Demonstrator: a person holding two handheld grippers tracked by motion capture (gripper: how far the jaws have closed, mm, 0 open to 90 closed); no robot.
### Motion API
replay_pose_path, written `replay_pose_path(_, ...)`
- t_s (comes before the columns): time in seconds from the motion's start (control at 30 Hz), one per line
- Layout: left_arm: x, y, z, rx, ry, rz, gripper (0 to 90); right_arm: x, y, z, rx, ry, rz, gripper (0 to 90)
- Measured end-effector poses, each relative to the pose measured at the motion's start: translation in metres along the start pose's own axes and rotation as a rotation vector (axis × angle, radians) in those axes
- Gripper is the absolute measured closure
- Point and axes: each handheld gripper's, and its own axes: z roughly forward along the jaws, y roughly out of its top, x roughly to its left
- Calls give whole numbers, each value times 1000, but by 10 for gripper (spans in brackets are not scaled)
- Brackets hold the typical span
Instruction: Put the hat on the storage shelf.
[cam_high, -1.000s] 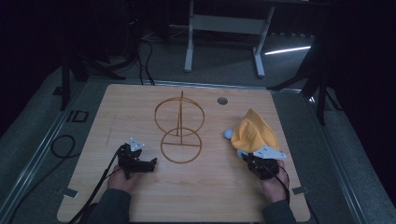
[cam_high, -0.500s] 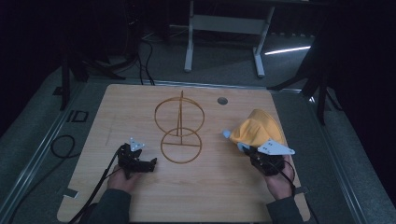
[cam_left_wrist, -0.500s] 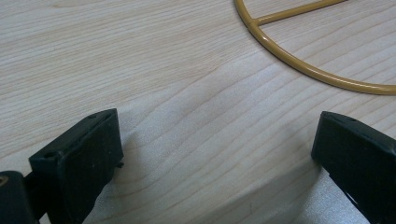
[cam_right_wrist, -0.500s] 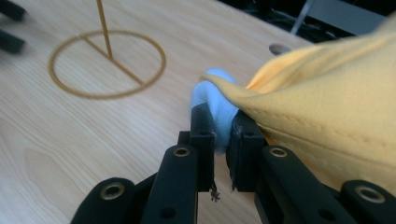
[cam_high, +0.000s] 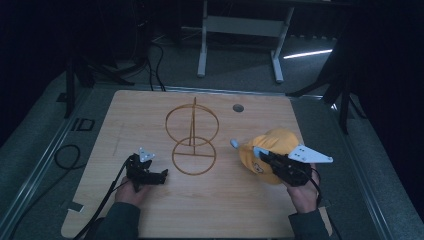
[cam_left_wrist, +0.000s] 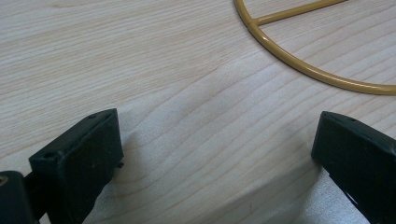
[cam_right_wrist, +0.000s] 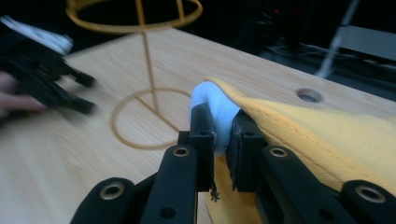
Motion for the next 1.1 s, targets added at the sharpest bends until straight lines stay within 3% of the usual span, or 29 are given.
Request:
replay_pose_path(0.23,0,0,0,2,0,2,20,-11,-11,-1,-8,5,74,790)
replay_pose_path(0.27,0,0,0,1,0,2,20,-16,-17,-3,-8,-22,99,774)
replay_pose_path(0.37,0,0,0,1,0,1,20,-22,-21,-7,-12,-35,130,763)
replay_pose_path(0.4,0,0,0,1,0,2,20,-27,-25,-12,-7,-72,147,753)
replay_pose_path(0.47,0,0,0,2,0,2,20,-28,-26,-13,-9,-76,156,743)
replay_pose_path(0.53,0,0,0,2,0,2,20,-31,-30,-17,20,-134,149,719)
replay_pose_path(0.6,0,0,0,2,0,2,19,-32,-33,-17,28,-134,158,701)
replay_pose_path(0.83,0,0,0,1,0,2,20,-25,-36,-11,95,-144,86,611)
replay_pose_path(0.93,0,0,0,1,0,1,20,-17,-29,-9,120,-157,24,576)
replay_pose_path(1.1,0,0,0,2,0,2,20,-20,-21,-8,135,-164,7,567)
